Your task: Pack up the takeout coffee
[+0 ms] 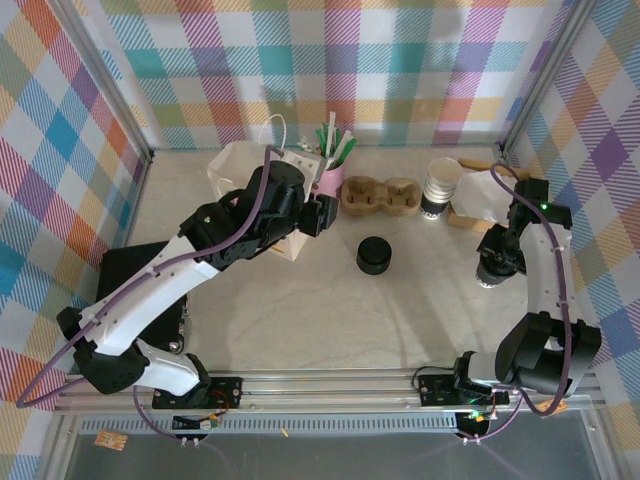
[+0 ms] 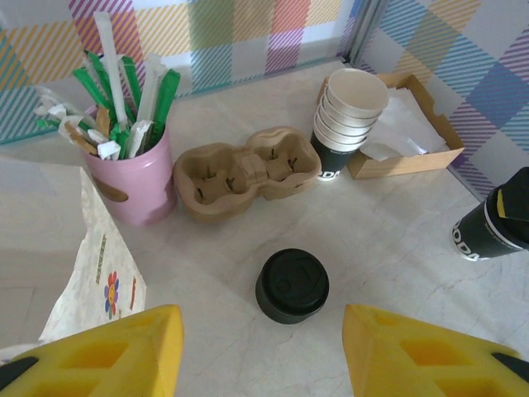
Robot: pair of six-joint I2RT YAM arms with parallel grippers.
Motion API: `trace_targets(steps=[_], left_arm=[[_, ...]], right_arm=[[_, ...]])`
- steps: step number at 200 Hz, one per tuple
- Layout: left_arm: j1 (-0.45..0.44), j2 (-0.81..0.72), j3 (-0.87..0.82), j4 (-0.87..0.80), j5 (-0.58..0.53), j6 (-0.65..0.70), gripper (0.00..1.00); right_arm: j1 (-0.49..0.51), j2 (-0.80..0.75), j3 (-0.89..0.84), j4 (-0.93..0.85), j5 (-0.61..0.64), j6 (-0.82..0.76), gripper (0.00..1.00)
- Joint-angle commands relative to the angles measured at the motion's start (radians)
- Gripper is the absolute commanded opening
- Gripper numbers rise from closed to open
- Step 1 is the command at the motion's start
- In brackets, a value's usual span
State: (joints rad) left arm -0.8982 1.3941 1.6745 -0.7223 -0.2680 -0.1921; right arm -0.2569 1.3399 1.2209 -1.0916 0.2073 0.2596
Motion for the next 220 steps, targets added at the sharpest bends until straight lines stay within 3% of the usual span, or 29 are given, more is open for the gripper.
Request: trace_targets(steps=[1,220], left_arm=[[0.002,0.0,0.027,0.041,0.022,0.031,0.53],[0.002,-0.073,-0.028,-0.017,-0.046,0.016,0.53]], right_arm=[[-0.013,0.026,-0.013,0.051,-0.035,-0.023,0.55],[-0.098,0.111,-0.062,0.084,-0.023,-0.068,0.59]])
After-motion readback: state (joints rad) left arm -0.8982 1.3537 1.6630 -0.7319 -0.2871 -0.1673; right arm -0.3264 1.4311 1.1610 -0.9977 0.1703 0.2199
